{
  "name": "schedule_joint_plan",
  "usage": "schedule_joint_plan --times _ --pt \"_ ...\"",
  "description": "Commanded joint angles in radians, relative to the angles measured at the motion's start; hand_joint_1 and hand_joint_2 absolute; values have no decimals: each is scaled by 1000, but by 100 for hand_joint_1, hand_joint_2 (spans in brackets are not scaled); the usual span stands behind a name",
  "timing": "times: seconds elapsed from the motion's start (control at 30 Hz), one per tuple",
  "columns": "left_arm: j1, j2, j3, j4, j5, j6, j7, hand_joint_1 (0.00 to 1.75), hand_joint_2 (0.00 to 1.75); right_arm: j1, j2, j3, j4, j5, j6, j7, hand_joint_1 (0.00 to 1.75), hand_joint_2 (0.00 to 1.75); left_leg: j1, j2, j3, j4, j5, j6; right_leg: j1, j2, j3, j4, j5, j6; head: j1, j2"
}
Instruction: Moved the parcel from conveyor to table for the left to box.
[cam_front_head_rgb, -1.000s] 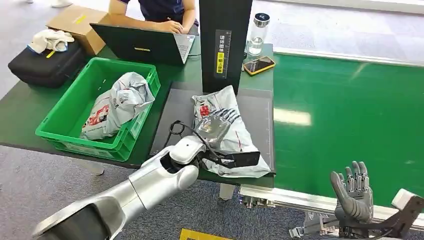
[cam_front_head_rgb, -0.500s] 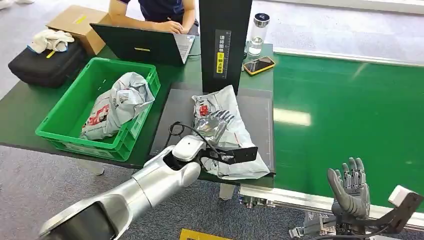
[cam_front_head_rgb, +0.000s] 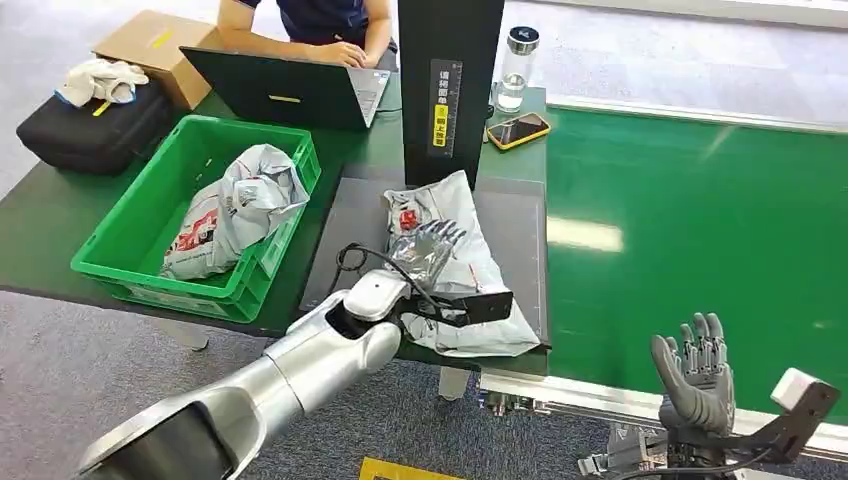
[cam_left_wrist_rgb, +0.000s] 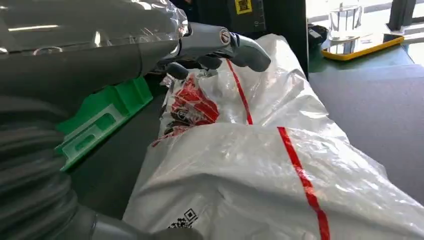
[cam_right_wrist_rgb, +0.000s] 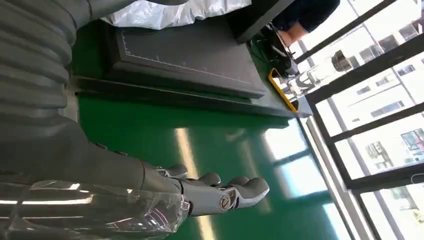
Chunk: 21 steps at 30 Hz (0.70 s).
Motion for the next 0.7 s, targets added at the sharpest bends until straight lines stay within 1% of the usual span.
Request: schedule_joint_plan --times 0.03,0.33,0.7 --pt "-41 -21 35 68 -18 -22 -12 175 175 -25 -10 21 40 -4 -5 -1 0 175 1 1 1 0 0 -1 1 1 1 -1 0 -2 0 0" --pt "-40 -34 43 61 -32 -23 -16 175 175 -4 6 27 -35 -3 6 -8 0 175 0 1 1 0 -1 -1 1 1 1 0 0 -2 0 0" --pt "-42 -39 46 59 -38 -28 -19 175 175 7 11 31 -67 -2 15 -10 0 175 0 0 0 0 0 -1 1 0 0 0 0 -1 0 0"
